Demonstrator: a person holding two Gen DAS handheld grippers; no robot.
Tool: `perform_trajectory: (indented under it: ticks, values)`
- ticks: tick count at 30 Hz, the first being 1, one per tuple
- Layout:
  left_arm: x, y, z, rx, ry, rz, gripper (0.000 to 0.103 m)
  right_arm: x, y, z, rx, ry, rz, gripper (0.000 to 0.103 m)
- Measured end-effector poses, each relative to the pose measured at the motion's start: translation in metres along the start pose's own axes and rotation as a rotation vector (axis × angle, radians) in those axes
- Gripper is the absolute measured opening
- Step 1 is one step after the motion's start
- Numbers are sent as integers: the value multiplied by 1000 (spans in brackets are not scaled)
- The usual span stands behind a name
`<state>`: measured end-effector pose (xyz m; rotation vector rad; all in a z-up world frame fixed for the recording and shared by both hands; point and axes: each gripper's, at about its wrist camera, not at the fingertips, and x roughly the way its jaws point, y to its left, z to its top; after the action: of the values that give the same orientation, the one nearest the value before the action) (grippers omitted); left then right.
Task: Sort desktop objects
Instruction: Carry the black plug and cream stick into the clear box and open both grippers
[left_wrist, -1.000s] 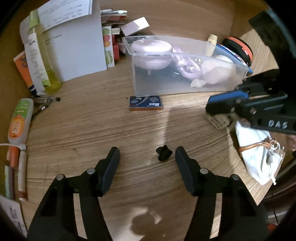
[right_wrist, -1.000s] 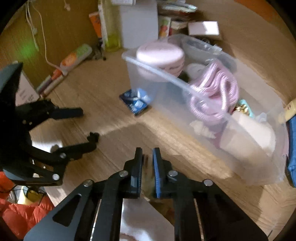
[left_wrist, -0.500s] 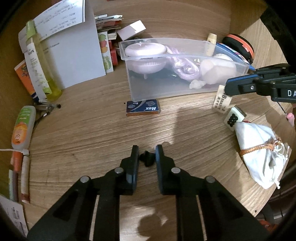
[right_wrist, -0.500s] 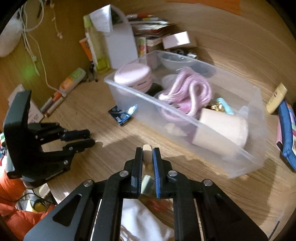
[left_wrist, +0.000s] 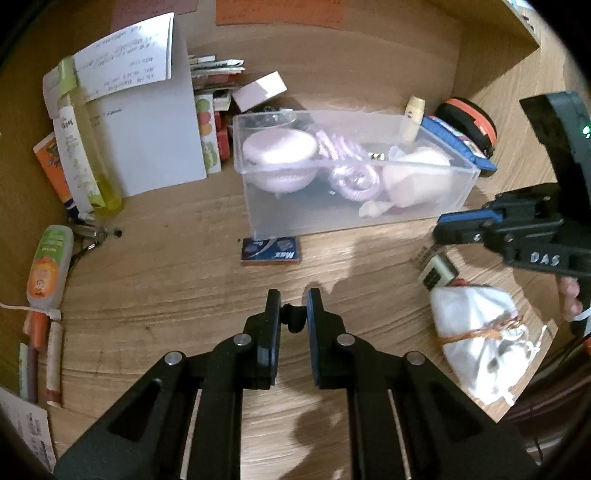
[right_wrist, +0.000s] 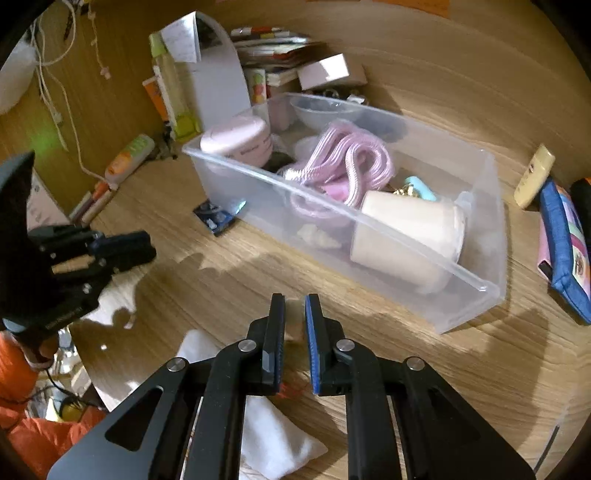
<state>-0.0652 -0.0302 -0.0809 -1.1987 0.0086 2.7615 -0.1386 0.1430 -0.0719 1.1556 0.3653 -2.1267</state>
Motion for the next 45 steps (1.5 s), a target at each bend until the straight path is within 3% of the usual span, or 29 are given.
perform_trajectory:
  ticks: [8,12,16,21,30,35,41,45]
  values:
    - [-6,-7,8,-11,-25,-20,12,2,5,3,-26,2,12,10]
    - [-11,-10,16,-10,-46,-30,12,1,-1,3,-6,2,13,22]
    - [-16,-13,25,-3,-70,-32,12,-1,-8,2,18,-2,29,23]
    - [-18,-18,33,-12,-89,-53,12,4,-11,2,66,23,128,23]
    - [-13,-26,38,-1,-85,-57,12,13,-4,6,51,24,136,24]
    - [-9,-28,41,1,-82,-61,12,20,-12,9,61,39,116,24]
    - [-2,-29,43,-2,-68,-70,12,38,-29,-3,119,86,173,24]
    - [5,-29,45,-4,-57,-70,12,35,-34,-8,141,52,216,10]
